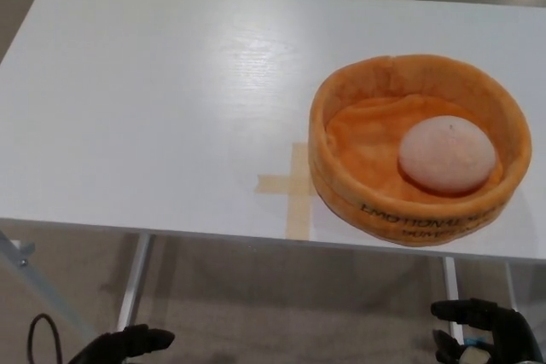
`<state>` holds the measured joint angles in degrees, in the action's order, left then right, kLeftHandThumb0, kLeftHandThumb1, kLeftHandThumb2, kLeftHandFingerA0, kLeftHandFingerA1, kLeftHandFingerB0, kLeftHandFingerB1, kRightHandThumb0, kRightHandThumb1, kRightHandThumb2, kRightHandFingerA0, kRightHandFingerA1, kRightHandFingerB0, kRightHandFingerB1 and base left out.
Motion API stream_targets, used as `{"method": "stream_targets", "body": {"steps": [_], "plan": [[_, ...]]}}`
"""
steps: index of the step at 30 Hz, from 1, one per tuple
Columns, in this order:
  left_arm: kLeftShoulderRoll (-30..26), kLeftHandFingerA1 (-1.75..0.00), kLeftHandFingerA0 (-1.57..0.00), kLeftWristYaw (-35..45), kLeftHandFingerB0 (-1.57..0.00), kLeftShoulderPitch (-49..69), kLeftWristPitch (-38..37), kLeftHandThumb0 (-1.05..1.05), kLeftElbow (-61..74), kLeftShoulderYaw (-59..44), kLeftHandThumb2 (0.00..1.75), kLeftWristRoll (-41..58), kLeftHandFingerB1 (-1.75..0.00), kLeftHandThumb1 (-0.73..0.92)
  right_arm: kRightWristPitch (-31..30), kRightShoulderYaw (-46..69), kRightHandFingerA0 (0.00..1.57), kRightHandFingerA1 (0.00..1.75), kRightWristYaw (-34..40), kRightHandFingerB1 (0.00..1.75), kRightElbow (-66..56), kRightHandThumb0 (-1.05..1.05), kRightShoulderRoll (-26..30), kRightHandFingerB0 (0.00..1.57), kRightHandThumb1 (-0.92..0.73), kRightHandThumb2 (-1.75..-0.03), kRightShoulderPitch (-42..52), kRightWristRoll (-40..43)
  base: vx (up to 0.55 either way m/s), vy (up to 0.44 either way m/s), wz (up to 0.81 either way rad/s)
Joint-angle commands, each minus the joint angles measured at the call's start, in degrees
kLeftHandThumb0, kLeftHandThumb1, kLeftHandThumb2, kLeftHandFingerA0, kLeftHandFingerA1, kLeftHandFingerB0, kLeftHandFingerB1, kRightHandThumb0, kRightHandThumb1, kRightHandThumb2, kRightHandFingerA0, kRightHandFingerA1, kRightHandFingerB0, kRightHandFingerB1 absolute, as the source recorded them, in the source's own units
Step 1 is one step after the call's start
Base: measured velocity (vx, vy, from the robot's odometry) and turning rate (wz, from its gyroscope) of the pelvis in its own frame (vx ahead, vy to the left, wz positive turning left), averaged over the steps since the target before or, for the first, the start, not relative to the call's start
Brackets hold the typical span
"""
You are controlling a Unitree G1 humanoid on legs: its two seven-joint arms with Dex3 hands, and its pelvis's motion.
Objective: Use the left hand to pick up the pink round toy on the left and place it inside the orange plate on the desk.
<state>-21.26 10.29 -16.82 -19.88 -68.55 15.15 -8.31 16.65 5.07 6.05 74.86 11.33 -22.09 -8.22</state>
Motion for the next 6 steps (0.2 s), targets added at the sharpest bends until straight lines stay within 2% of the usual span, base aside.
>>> {"method": "stream_targets", "body": {"steps": [1, 6], "plan": [[0.60, -0.32, -0.29, -8.02, -0.31, -0.40, -3.87, -0.46, -2.81, 0.84, 0.57, -4.92, -0.31, 0.56, -0.87, 0.37, 0.81, 0.67, -1.21, 0.54, 0.69, -0.25, 0.50, 0.73, -0.59, -0.57, 1.37, 0.64, 0.00, 0.000, 0.00], [0.91, -0.33, -0.31, -8.55, -0.32, -0.39, -4.77, -0.44, -3.69, 0.30, 0.57, -5.24, -0.31, 0.55, -1.24, 0.07, 0.82, 0.67, -1.04, 0.53, 0.67, -0.27, 0.53, 0.73, -0.59, -0.57, 1.37, 0.29, 0.00, 0.000, 0.00]]}}
